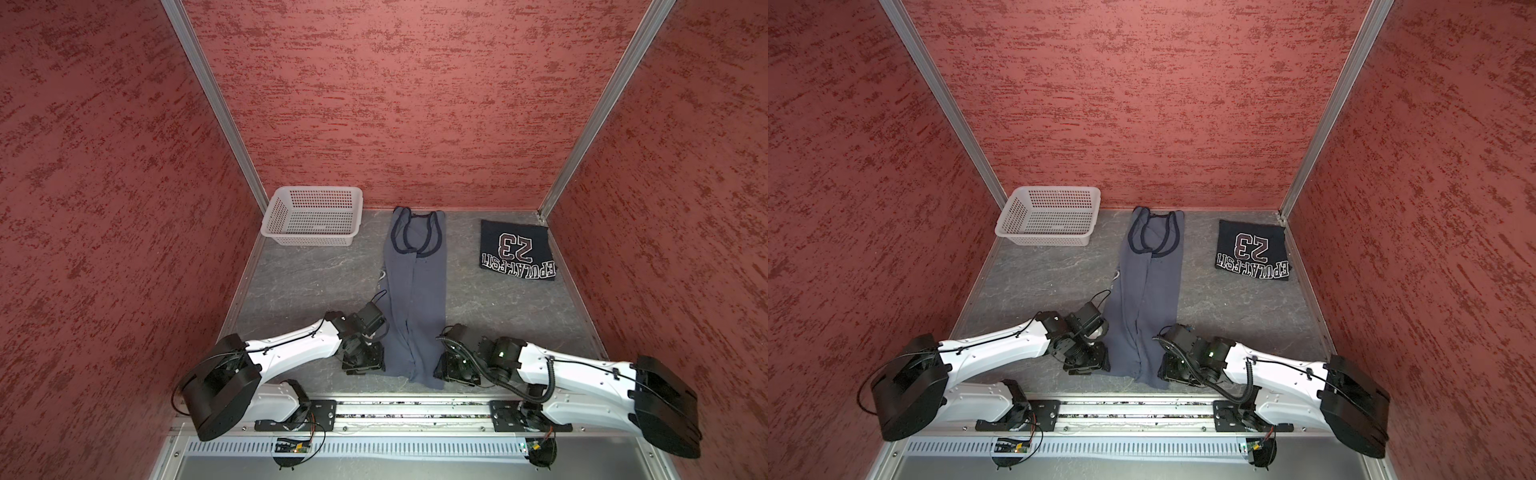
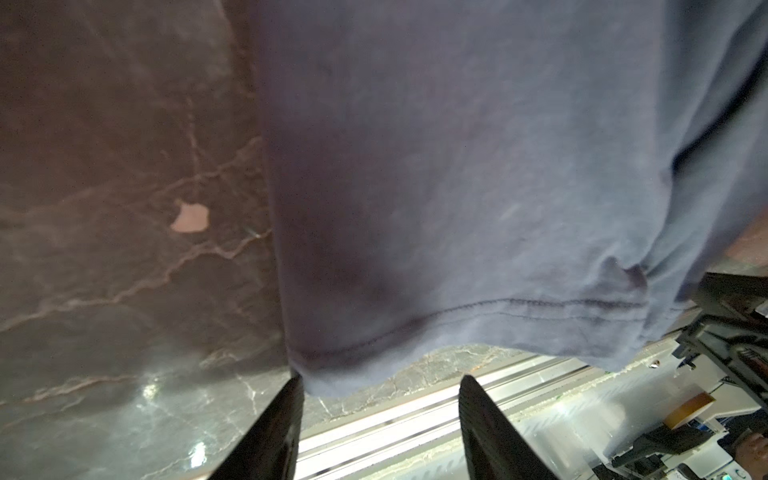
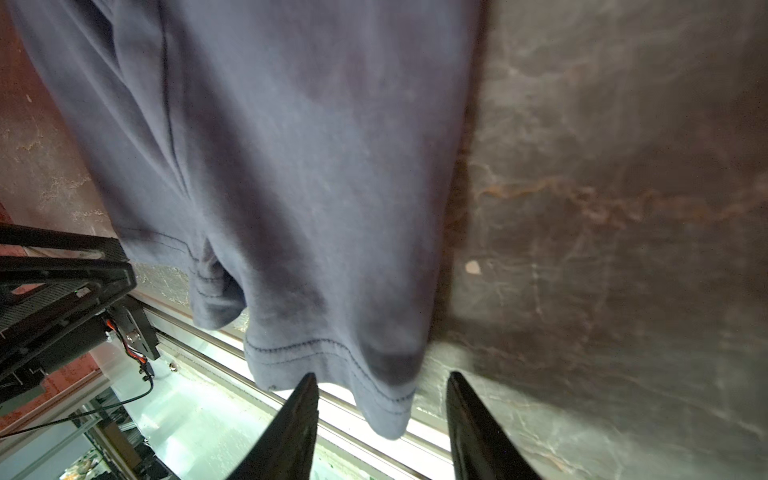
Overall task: Fold and stack the tank tops
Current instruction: 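Drag the tank top's near hem toward the robot with both grippers, straightening it, then fold the near hem up toward the straps with both grippers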
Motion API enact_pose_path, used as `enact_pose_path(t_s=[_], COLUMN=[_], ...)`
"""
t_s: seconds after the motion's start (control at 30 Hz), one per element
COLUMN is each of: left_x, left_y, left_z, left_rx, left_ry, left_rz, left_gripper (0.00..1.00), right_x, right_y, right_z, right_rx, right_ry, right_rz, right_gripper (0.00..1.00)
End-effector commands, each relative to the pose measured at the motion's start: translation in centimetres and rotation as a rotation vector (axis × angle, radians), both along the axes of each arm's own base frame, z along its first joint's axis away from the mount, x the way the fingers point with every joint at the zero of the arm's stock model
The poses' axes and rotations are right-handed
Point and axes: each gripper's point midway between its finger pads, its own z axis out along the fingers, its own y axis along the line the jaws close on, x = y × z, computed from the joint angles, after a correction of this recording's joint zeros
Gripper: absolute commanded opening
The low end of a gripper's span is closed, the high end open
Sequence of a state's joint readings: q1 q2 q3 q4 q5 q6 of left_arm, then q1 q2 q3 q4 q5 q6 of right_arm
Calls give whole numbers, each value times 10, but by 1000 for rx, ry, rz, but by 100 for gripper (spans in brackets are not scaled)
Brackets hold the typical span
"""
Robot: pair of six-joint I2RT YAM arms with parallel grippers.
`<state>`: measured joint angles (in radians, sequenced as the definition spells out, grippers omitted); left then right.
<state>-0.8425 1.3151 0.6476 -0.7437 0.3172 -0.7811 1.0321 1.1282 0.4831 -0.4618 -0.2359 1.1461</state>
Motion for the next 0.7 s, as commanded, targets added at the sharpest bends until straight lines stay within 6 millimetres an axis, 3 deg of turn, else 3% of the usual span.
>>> enact_pose_path(t_s=[0.0, 0.23, 0.4, 0.53, 0.67], left_x=[3, 9, 11, 16, 28], left_y=[-1, -6, -11, -16, -20], left_z=[-3, -6, -5, 6, 33], left_rx=[10, -9, -32, -62, -120], left_ry=[-37, -66, -80, -127, -227], left_rz=[10, 18, 18, 12, 16], left_gripper=[56, 48, 35, 21, 12], right_x=[-1, -4, -5, 3, 15], right_y=[11, 11, 10, 6, 4], right_z=[0, -7, -11, -5, 14], right_rx=[38, 29, 15, -14, -24], right_ry=[25, 38, 40, -2, -57], right_rz=[-39, -28, -24, -36, -56], right_gripper=[45, 33, 23, 10, 3])
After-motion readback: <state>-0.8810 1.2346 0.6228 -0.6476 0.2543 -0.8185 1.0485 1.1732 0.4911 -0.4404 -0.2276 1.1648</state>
